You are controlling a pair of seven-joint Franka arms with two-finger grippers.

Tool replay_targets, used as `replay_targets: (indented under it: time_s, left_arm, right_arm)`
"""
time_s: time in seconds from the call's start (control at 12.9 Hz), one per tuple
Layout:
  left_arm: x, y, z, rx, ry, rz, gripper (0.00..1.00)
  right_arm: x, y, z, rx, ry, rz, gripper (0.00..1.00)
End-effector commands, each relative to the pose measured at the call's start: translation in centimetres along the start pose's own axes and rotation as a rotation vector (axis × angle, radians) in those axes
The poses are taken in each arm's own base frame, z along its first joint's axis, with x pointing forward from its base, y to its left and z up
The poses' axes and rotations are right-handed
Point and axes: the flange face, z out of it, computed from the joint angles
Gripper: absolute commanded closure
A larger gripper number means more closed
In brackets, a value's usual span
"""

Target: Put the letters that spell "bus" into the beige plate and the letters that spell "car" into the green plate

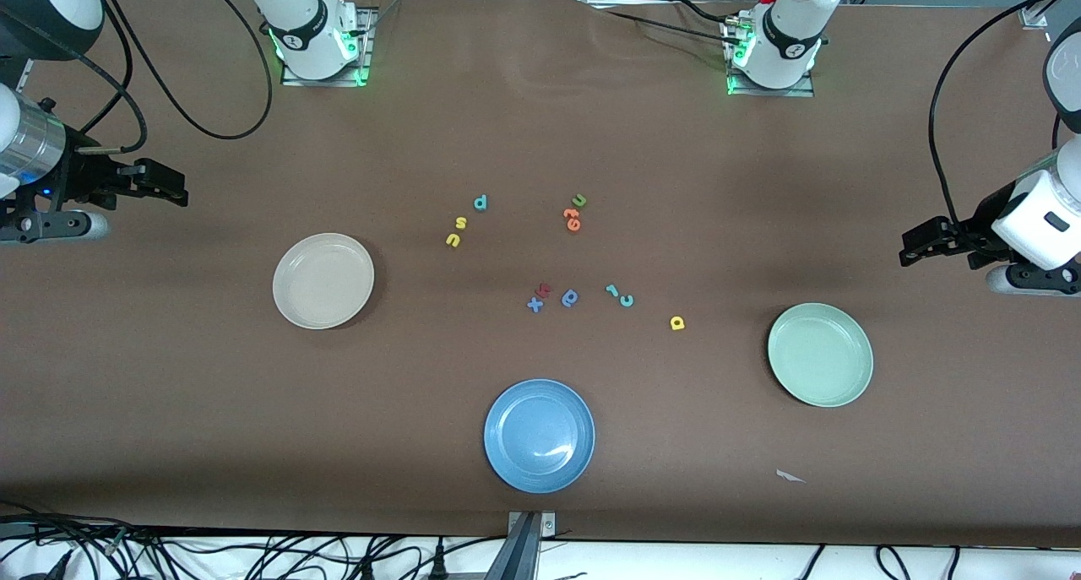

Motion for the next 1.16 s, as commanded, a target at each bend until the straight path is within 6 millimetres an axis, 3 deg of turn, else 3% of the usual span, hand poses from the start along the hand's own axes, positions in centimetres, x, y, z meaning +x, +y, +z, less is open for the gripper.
replay_targets:
  time_s: [0.0, 0.23, 0.39, 0.62, 1.01, 1.08]
  left_arm:
    - [-0.2, 0.1, -0.2, 0.029, -0.002, 0.024, 0.0]
    - [-0.2, 0.3, -0.2, 0.027, -0.003, 0.025, 0.0]
    - [-0.2, 1.7, -0.4, 0.029, 0.0, 0.047, 0.0]
    - [-0.3, 1.7, -0.6, 0.028, 0.003, 0.019, 0.0]
    - [1.5, 2.1, 5.3, 0.035, -0.083, 0.003, 0.0]
    - [1.8, 4.2, 6.5, 0.037, -0.099, 0.015, 0.0]
  right_arm:
    - [0.1, 0.2, -0.2, 0.021, -0.006, 0.017, 0.0]
    - [0.1, 0.1, -0.3, 0.023, -0.005, 0.017, 0.0]
    - [0.1, 0.1, -0.2, 0.027, -0.006, 0.017, 0.0]
    - [0.1, 0.2, -0.2, 0.027, -0.008, 0.02, 0.0]
    - [0.1, 0.2, -0.1, 0.027, -0.009, 0.019, 0.0]
    - [0.1, 0.2, -0.1, 0.027, -0.009, 0.019, 0.0]
